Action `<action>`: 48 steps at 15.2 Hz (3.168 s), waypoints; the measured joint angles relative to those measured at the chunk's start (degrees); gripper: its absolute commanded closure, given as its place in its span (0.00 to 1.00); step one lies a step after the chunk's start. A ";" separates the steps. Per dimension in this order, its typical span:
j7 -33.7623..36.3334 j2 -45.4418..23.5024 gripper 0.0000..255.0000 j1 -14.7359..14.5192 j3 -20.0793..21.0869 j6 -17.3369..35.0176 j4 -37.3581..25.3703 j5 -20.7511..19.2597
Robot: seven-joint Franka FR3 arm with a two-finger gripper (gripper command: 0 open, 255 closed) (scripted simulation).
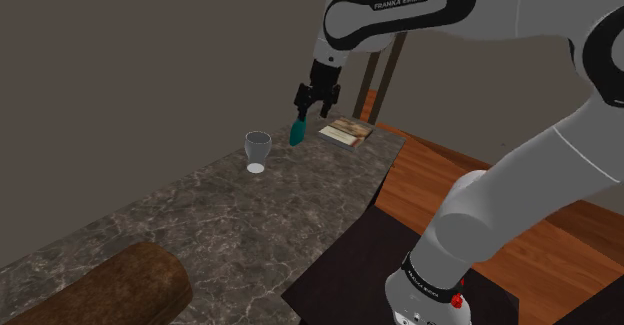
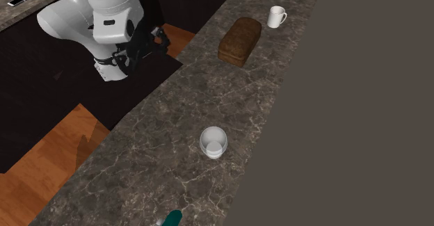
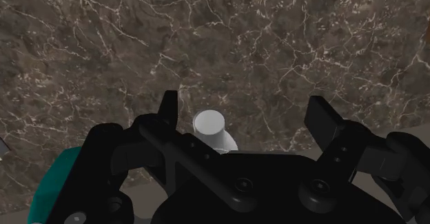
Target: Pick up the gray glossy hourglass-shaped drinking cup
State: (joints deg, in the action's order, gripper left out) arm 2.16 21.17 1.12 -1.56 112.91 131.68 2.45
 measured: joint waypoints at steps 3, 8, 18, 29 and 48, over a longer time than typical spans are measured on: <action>-1.19 -6.26 0.00 0.06 -0.30 2.93 -2.91 -0.43; -3.51 -17.51 0.00 0.40 -0.99 7.16 -9.28 -1.06; -7.29 -40.42 0.00 1.41 -1.59 10.43 -27.72 -1.91; -8.77 -55.71 0.00 2.00 -1.54 11.95 -40.89 -2.38; -8.73 -54.76 1.00 1.94 -1.56 10.52 -41.37 -2.43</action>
State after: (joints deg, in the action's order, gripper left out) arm -6.57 -33.59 3.05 -3.12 123.43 90.31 0.02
